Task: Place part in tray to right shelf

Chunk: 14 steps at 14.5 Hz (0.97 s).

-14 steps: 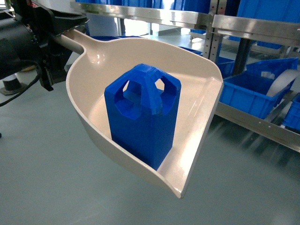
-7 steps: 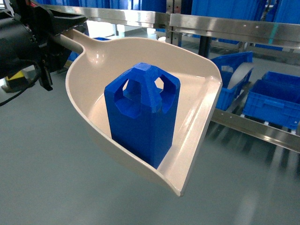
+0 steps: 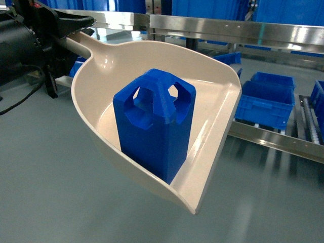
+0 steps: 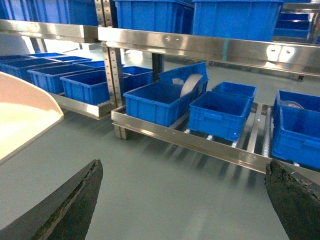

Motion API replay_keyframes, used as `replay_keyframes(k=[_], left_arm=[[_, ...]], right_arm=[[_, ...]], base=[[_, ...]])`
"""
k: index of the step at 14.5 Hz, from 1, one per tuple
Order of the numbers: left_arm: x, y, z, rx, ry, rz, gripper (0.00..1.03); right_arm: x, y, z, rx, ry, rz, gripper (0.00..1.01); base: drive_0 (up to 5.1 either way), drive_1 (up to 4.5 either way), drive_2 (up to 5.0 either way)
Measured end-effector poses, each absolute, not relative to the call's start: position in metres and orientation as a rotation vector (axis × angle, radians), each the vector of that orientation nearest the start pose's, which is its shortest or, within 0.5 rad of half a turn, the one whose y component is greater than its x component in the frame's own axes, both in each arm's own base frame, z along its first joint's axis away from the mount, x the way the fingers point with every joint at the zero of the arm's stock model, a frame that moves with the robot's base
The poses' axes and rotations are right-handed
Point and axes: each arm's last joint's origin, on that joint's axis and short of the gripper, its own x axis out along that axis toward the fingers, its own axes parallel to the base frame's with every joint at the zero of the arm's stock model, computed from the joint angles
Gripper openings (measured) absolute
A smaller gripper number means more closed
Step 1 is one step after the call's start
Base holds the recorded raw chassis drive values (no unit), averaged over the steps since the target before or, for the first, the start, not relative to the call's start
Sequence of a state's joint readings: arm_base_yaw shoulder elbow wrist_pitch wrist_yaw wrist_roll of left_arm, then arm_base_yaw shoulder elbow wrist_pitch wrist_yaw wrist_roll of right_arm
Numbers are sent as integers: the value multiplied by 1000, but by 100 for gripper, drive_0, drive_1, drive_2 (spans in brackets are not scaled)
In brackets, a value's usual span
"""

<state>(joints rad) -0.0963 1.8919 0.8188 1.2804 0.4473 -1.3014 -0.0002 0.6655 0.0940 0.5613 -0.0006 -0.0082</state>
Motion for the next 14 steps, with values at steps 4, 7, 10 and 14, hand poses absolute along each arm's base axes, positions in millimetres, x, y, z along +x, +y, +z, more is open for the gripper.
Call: replay_keyframes(k=[4,7,10,14], left_arm=[[362,-47,187,-1226,173,-593,12],[362,-47,187,-1226,173,-593,12],[362,-47,187,-1226,174,-592,12],[362,-47,187,-1226,171,-591,12]], right_arm=[[148,0,183,-8,10,0,98],[148,0,183,-8,10,0,98],[148,0,183,-8,10,0,98],[148,0,183,-8,10,0,98]], base=[[-162,-162,-162],[-158,-158,-158],[-178,-178,-178],[-163,-163,-163]])
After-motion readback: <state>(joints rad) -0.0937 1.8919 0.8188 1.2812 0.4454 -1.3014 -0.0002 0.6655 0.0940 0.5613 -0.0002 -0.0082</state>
